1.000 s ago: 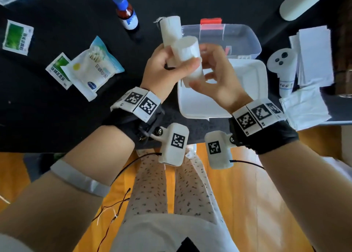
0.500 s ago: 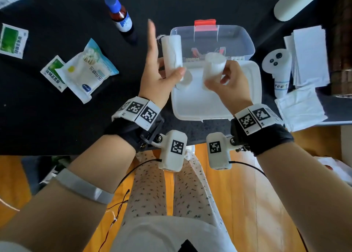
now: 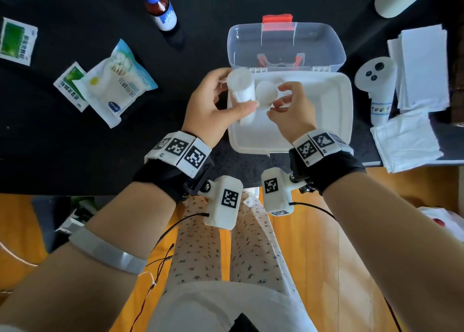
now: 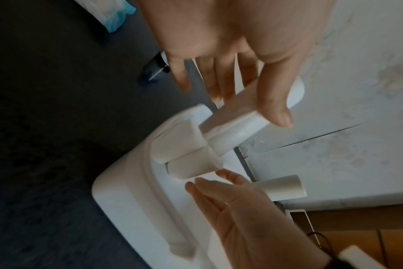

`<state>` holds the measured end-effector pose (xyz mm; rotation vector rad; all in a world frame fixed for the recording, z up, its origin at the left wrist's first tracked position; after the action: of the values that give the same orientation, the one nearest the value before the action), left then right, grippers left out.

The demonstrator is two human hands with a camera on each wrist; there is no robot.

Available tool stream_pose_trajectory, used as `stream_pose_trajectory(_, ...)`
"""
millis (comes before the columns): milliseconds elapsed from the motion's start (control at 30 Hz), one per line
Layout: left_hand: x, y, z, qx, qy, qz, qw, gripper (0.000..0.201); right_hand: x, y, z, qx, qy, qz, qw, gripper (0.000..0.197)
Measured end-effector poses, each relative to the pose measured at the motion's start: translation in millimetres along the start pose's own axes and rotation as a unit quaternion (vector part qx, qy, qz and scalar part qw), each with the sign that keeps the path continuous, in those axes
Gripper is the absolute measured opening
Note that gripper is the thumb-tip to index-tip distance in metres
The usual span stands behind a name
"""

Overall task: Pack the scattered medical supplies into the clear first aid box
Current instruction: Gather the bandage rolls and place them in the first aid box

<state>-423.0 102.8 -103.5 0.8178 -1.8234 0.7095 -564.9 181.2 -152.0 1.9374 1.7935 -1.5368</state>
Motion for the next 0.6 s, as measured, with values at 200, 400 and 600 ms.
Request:
stream_pose_trajectory(200, -11, 1, -4, -0.021, 0.037, 0.203, 0.978, 0.061, 0, -16, -18, 0.036, -0.029, 0.067, 0.997, 0.037)
stream_pose_trajectory(400, -22, -1, -1, -0.006, 0.015, 0.238, 0.971, 0.057, -10, -10, -39, -0.093, -0.144, 0.076, 0.982, 0.05)
stream_pose_trajectory(600, -31, 0, -2, -0.045, 0.009, 0.223, 0.974, 0.055, -16, 9, -34, -0.051, -0.204, 0.039, 0.977, 0.045)
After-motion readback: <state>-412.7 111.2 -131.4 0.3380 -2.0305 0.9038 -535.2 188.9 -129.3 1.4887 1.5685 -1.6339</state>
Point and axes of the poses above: each hand's wrist, its own z-axis towards the middle knuckle, its own y-axis out of the palm, x = y × z, the point moved 1 cm from there along z, towards the middle knuckle, and after that the axes turned 2 degrees about -z, right-handed, at the moved point
